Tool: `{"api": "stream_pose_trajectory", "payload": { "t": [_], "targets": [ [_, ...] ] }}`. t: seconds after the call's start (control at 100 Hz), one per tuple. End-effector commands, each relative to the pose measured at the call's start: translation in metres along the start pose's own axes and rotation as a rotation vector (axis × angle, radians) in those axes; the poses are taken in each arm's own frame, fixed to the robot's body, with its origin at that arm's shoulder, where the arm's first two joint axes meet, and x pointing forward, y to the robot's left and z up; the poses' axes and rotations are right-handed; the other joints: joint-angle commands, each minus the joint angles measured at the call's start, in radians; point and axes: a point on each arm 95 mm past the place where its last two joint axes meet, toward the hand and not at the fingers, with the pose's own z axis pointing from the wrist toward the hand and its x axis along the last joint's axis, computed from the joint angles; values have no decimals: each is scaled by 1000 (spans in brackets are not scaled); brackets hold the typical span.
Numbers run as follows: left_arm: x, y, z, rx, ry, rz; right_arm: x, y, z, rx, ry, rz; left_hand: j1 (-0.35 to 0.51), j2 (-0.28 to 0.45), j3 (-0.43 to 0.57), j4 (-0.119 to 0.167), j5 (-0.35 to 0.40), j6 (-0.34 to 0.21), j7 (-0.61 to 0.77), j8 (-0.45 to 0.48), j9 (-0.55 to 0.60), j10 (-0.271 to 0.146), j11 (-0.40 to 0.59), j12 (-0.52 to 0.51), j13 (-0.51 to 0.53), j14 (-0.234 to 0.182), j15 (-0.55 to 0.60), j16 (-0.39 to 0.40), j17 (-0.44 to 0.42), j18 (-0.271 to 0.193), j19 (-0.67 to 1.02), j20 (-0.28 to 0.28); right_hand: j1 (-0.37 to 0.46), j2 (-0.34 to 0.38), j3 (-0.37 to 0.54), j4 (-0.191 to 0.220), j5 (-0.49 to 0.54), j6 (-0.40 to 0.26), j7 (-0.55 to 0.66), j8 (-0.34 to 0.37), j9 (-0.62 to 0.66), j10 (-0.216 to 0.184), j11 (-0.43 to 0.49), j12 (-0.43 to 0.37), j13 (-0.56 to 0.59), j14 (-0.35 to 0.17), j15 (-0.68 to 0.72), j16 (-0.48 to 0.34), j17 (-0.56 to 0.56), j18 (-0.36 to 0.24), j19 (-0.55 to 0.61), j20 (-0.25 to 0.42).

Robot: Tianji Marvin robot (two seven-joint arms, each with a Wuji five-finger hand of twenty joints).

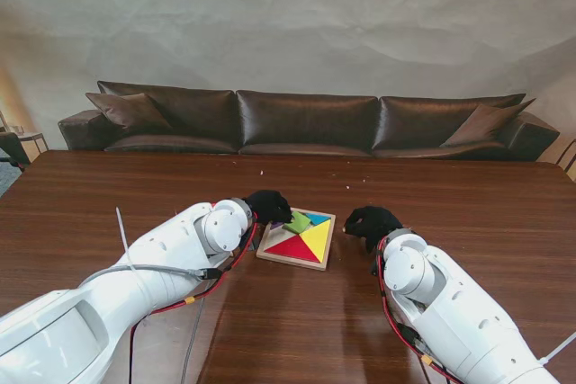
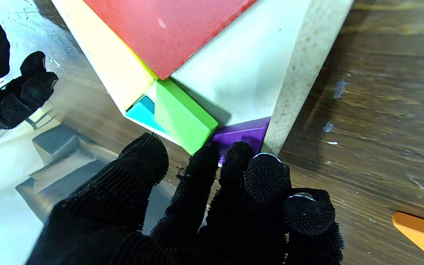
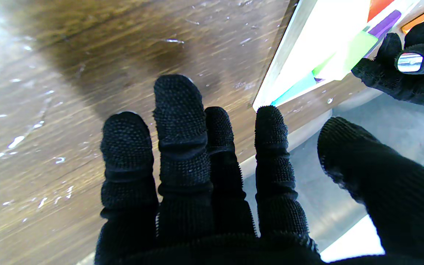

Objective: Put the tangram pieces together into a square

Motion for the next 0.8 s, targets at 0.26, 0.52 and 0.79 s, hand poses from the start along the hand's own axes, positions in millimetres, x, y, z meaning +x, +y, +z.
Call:
{"api": "stream_pose_trajectory", "payload": {
  "t": [0.26, 0.52, 0.79],
  "targets": [
    [11, 1, 5, -29, 25, -2, -1, -4, 0, 20, -6, 11, -31, 41, 7, 34, -11, -27, -3, 6, -22, 14, 11, 6, -15, 25, 50, 12, -36, -18, -11, 33, -28, 30, -4, 34, 11, 4, 7, -8, -18, 21, 15, -12, -13, 7, 16, -6, -112, 12, 39, -6],
    [13, 2, 7, -40, 34, -4, -1, -3, 1, 18, -8, 14, -31, 43, 4, 34, -9, -37, 1, 9, -19, 14, 12, 6, -14, 23, 51, 12, -35, -22, -11, 35, -28, 30, -4, 34, 12, 3, 7, -8, -17, 22, 16, -12, -14, 6, 16, -7, -112, 12, 39, -6],
    [14, 3, 7, -51, 37, 5, -1, -4, 1, 19, -7, 15, -31, 42, 0, 34, -11, -39, 0, 10, -17, 13, 12, 7, -12, 21, 51, 12, -34, -23, -11, 36, -28, 30, -4, 34, 14, 2, 8, -8, -16, 22, 16, -12, -13, 10, 17, -7, -113, 10, 40, -5]
  ]
}}
